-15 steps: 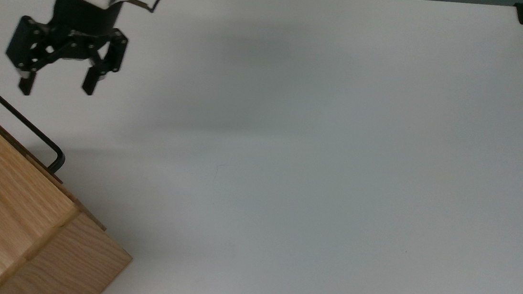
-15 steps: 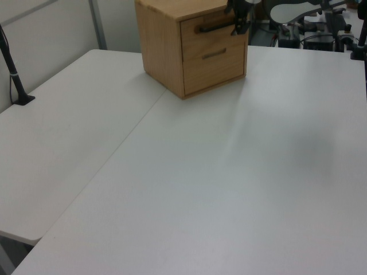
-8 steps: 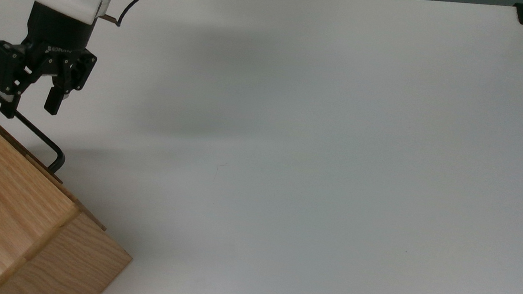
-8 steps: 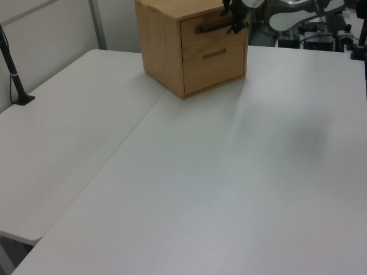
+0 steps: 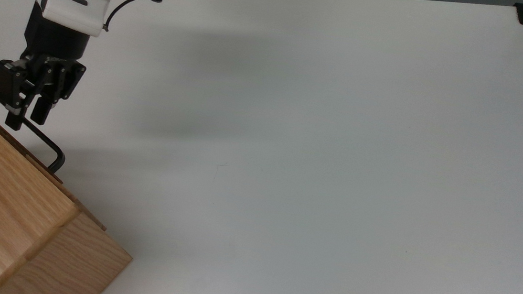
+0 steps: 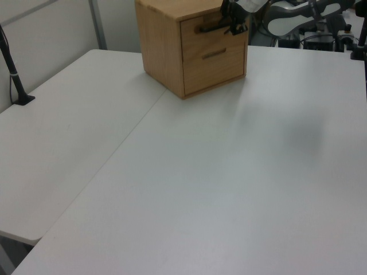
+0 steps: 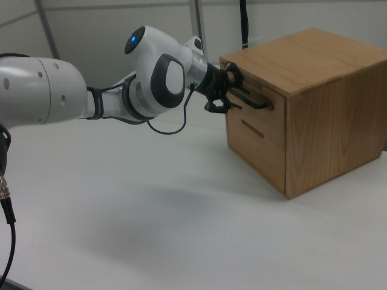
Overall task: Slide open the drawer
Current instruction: 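Lower onto the black handle and close the gripper around it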
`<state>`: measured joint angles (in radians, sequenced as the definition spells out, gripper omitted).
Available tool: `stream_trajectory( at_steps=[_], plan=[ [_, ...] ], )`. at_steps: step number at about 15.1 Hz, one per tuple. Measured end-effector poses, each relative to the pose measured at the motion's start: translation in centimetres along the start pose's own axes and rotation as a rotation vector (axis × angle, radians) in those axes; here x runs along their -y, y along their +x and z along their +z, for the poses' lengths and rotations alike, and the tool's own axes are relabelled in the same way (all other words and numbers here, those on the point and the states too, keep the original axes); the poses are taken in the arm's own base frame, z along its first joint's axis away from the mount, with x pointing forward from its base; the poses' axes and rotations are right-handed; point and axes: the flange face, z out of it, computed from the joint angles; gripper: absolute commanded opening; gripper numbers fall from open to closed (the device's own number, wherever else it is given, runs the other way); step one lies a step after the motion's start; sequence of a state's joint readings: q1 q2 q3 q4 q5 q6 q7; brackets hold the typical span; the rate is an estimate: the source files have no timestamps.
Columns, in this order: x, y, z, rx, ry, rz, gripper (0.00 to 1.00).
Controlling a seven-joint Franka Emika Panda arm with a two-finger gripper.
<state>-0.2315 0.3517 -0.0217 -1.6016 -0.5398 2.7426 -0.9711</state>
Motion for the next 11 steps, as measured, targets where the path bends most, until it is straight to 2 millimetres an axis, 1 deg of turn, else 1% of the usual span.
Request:
stream_trajectory(
  at_steps=[1,2,3,5,7,9,11],
  plan=[
    [-0.07,-0.30,0.07,0.000,-0.005,-0.006,0.32],
    [-0.15,-0.51,0.09,0.000,-0.009,-0.009,0.25],
    [-0.20,-0.51,0.06,-0.001,-0.011,-0.012,0.23],
    [-0.24,-0.35,-0.02,-0.004,-0.012,-0.013,0.14],
    [-0.13,-0.06,0.00,-0.008,-0.010,-0.015,0.08],
    [-0.12,-0.05,0.00,-0.009,-0.010,0.022,0.07],
    [-0.12,-0.03,0.00,-0.009,-0.010,0.045,0.04]
  ],
)
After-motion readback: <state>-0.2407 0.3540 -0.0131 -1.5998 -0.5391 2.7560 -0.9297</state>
